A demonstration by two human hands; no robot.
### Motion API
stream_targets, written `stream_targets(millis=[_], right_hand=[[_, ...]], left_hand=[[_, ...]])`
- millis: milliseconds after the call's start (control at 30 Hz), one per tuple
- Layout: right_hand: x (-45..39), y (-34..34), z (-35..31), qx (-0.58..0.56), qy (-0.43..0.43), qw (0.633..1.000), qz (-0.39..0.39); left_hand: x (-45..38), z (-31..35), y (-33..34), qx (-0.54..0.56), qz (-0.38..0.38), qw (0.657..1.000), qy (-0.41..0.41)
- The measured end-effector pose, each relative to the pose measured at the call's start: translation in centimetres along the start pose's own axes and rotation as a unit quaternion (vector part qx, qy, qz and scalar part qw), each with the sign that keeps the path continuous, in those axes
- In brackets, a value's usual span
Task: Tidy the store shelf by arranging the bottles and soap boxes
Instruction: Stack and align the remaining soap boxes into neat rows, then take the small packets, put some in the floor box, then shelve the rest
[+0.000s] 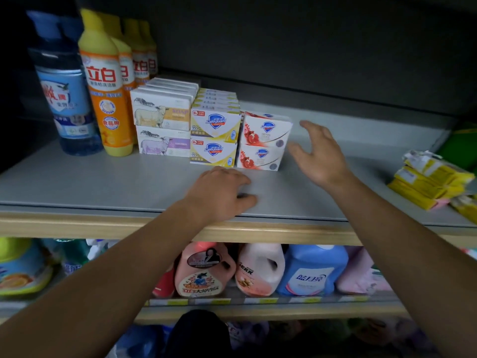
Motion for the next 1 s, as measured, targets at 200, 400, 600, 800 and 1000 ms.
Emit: stream_targets(millis=[200,400,600,800,1000], right_hand=[[7.3,-0.2,9.3,0.131,0.071,0.982,-0.117],[9.0,-0.2,10.3,0.151,0.08,0.982,-0.085],[9.0,-4.1,11.6,0.002,0.112,0.994,-0.011],[9.3,-13.7,16.0,0.052,0.102,0.982,0.149],[6.9,-17.3,23.0,0.097,0.197,0.963,0.154]], left_hand=[[0.3,0.9,-0.5,0.009,0.002,1.0,0.005],[-0.4,4.3,-0.7,0.049,0.047,0.996,0.05],[-4.2,11.6,1.6,0.097,0.04,0.989,0.1],[-9.2,19.0,5.1,0.199,0.022,0.974,0.111],[-13.2,23.1,8.4,0.317,0.0,0.944,0.09]])
Point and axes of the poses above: each hand's wrist, its own x-axis away from the middle knuckle, its own y-axis out of the palm, z = x × y, the point moved 9 cm from there along -x, towards the middle knuckle, and after that the axes turned 4 degrees about x, right-handed, at the moved point
